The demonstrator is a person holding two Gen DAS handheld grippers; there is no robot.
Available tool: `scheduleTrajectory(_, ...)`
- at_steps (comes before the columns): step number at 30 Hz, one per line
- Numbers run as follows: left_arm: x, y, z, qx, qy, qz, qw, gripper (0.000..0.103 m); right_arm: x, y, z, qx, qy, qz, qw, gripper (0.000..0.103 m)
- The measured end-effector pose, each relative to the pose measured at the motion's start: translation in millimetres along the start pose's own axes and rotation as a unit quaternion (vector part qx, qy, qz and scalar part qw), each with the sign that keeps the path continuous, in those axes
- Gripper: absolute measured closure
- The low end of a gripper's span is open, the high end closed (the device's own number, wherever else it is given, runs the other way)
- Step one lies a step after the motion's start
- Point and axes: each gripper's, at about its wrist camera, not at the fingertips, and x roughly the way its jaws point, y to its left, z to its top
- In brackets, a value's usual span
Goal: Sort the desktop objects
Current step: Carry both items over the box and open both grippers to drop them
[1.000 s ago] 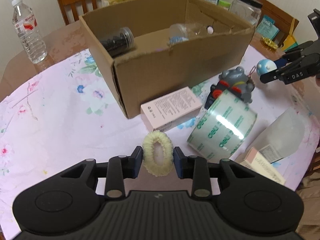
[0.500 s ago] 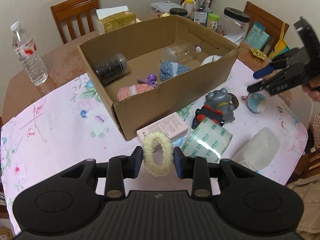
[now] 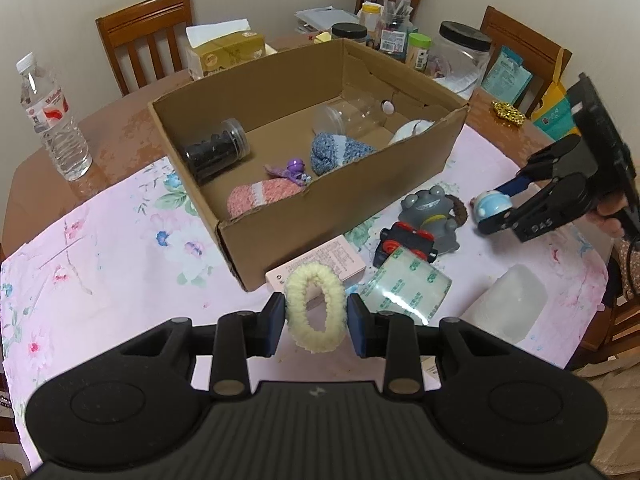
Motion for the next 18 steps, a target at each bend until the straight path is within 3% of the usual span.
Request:
scheduleTrajectory(8,-10,-7,9,0.012,-0.004,-0.005,0.9999,0.071,-9,1,2,0.001,-0.006,0.004,1.000,0.046)
scheduleTrajectory(18,-22,-12,44,0.028,-0.030,-0.011,0.9991,0.071,-72,9,29,-0.037,-0.065,0.011,0.997,0.046)
